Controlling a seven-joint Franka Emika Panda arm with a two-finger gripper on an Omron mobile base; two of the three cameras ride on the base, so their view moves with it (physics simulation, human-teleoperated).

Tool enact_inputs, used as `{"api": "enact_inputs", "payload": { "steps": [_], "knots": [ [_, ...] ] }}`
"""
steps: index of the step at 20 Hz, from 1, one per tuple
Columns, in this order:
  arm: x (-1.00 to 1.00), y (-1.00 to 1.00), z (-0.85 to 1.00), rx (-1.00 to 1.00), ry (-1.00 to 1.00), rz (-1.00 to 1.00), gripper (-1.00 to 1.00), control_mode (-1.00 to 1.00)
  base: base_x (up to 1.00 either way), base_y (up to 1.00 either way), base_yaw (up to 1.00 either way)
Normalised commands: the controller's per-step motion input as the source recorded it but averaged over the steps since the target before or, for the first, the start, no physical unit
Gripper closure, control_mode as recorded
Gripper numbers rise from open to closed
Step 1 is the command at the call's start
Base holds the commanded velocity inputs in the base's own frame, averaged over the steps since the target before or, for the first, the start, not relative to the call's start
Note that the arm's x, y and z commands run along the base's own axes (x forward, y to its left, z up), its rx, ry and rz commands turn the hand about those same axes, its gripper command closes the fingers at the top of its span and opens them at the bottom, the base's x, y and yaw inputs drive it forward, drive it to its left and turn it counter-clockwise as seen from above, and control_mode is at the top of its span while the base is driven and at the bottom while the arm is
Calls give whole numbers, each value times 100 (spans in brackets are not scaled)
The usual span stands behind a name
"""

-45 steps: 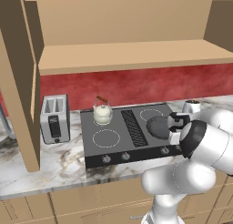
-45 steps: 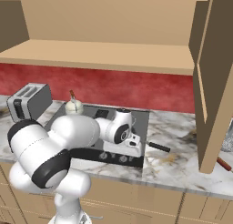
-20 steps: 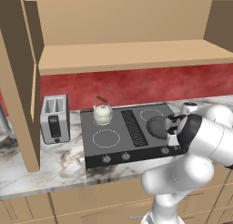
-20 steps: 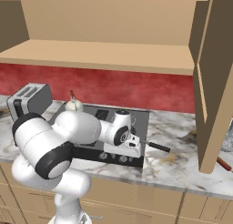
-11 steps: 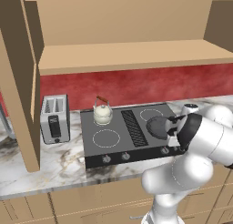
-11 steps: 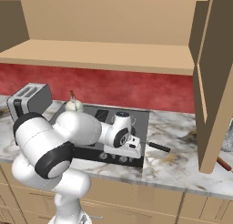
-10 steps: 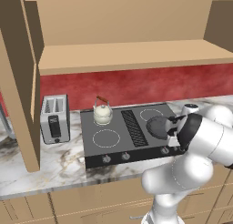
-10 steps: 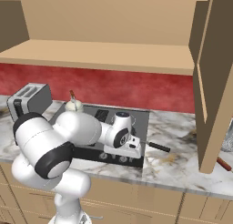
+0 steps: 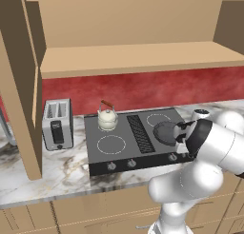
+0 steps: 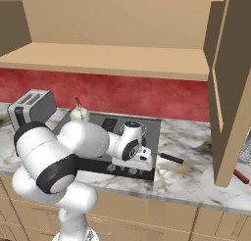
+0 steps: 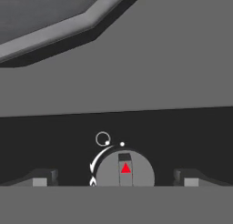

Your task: Pick the pan from the cabinet and place it on the stove. Then turn on the stove burner for the pan.

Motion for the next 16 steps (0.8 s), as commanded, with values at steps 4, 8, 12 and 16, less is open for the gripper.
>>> {"api": "enact_inputs", "payload": {
  "steps": [4, 8, 12, 16],
  "knots": [
    [0, 8, -25, -1, 0, 0, 100, -100, 0, 0, 0],
    [0, 4, -18, -1, 0, 0, 100, -100, 0, 0, 0],
    [0, -2, -5, -1, 0, 0, 100, -100, 0, 0, 0],
    [0, -8, -8, 0, -1, 2, 100, -100, 0, 0, 0]
  ]
}}
